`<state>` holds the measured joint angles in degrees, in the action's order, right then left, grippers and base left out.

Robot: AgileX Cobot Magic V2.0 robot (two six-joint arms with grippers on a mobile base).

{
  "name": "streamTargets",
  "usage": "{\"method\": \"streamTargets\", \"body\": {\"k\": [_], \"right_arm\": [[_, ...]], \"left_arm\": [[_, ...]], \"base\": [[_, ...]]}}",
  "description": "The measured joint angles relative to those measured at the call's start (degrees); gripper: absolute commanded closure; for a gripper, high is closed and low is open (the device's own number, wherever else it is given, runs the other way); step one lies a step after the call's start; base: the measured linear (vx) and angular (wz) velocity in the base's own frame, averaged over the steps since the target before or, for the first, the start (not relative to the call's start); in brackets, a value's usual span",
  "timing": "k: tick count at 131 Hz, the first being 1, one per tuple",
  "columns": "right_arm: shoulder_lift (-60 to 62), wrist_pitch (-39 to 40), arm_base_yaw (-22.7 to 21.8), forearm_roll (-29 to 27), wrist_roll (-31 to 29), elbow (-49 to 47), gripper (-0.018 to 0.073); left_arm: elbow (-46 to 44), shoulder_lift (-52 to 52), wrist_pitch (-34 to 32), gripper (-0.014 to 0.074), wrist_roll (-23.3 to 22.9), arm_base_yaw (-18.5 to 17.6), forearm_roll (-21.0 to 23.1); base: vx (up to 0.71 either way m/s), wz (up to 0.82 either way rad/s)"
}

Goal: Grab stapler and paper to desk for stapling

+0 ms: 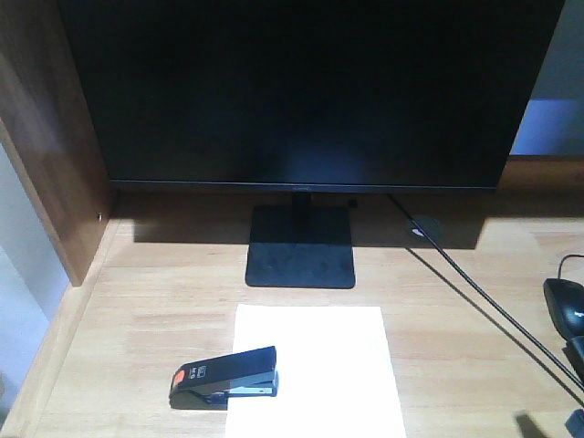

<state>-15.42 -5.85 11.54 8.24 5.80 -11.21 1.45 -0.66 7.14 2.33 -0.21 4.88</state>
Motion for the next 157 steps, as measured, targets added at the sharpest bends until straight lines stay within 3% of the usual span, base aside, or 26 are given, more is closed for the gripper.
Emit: {"method": "streamTargets", "body": {"k": [54, 88, 157], "right_arm": [[4.59, -1.42, -10.22, -1.64, -2.65, 4.54, 0.0569], [14.53, -0.91, -10.65, -2.99, -2.68, 12.58, 0.0569], [15.99, -2.56, -10.65, -3.17, -2.68, 12.73, 0.0569]], "left_arm": [[0.00, 0.00, 0.00, 0.0603, 0.00, 0.00, 0.00], [0.00, 0.00, 0.00, 0.0603, 0.00, 0.00, 0.00], [0.00, -0.01, -0.07, 0.0603, 0.00, 0.00, 0.00]], "base": [[0.00, 0.00], [0.00, 0.00], [0.00, 0.00]]}}
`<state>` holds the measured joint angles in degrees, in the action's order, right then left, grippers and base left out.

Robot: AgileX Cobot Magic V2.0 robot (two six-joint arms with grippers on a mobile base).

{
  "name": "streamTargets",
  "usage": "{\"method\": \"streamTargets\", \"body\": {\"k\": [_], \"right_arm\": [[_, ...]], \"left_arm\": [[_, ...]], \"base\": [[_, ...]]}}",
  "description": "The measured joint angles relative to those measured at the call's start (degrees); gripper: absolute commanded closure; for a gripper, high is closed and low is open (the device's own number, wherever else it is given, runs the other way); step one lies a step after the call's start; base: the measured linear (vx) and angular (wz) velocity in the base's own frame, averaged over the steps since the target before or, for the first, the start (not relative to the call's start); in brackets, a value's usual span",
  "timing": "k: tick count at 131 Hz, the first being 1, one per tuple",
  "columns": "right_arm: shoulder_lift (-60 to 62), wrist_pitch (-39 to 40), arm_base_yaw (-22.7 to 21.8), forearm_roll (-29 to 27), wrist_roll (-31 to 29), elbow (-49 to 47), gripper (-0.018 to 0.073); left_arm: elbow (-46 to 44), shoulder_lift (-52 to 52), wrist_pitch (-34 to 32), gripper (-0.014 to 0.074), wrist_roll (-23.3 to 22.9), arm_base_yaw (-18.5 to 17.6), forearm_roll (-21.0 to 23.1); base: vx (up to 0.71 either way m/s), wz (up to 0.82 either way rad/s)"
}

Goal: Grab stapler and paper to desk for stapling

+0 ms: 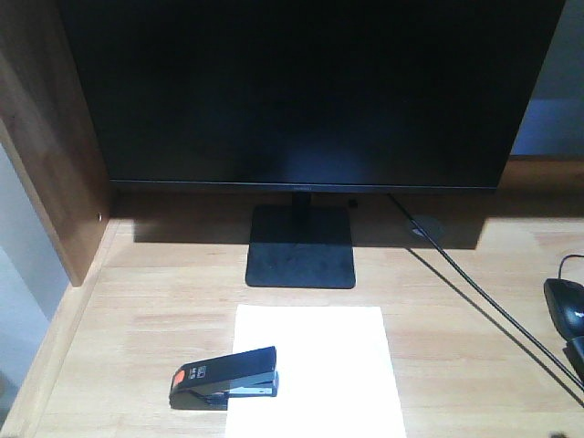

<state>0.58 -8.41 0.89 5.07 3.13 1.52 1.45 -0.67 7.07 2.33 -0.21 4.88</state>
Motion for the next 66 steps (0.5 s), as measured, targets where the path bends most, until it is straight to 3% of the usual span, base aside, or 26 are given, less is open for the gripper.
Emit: {"method": "streamTargets", "body": {"k": [66], "right_arm": [[0.00, 0.00, 0.00, 0.00, 0.00, 0.00, 0.0569]], "left_arm": [[0.00, 0.00, 0.00, 0.0603, 0.02, 0.00, 0.00]], "base": [[0.00, 0.00]]}}
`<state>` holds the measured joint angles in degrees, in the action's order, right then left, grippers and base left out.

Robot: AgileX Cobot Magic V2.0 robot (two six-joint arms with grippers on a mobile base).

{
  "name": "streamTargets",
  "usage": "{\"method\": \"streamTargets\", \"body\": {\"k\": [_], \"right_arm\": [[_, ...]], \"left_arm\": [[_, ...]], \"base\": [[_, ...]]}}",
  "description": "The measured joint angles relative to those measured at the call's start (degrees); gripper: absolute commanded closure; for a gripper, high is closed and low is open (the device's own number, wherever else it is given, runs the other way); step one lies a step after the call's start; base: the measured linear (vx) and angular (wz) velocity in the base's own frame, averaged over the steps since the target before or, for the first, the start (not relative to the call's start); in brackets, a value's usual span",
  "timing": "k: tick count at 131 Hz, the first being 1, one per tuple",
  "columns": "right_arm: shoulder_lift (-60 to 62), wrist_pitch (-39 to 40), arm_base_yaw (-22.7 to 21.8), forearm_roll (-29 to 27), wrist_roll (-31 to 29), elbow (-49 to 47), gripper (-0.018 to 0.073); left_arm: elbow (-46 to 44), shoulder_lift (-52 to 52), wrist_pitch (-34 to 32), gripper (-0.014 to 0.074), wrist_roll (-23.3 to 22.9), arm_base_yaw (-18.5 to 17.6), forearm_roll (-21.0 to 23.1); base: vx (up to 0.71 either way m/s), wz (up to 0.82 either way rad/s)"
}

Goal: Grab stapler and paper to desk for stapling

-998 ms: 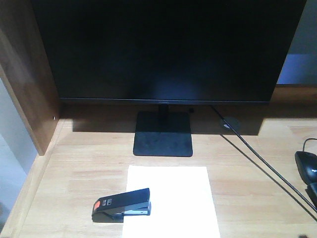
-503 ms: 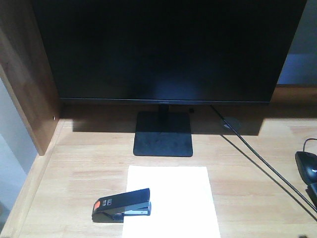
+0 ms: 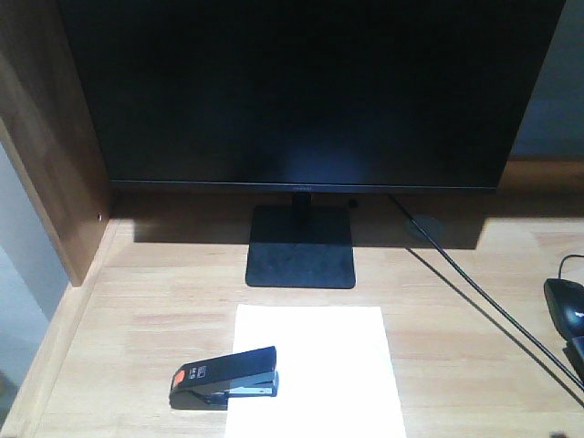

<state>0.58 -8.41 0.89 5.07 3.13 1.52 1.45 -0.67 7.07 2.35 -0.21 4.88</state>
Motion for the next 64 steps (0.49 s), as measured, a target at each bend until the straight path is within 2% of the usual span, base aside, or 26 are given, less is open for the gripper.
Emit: {"method": "streamTargets", "body": {"k": [64], "right_arm": [[0.00, 0.00, 0.00, 0.00, 0.00, 0.00, 0.0569]], "left_arm": [[0.00, 0.00, 0.00, 0.0603, 0.00, 0.00, 0.00]], "base": [[0.00, 0.00]]}}
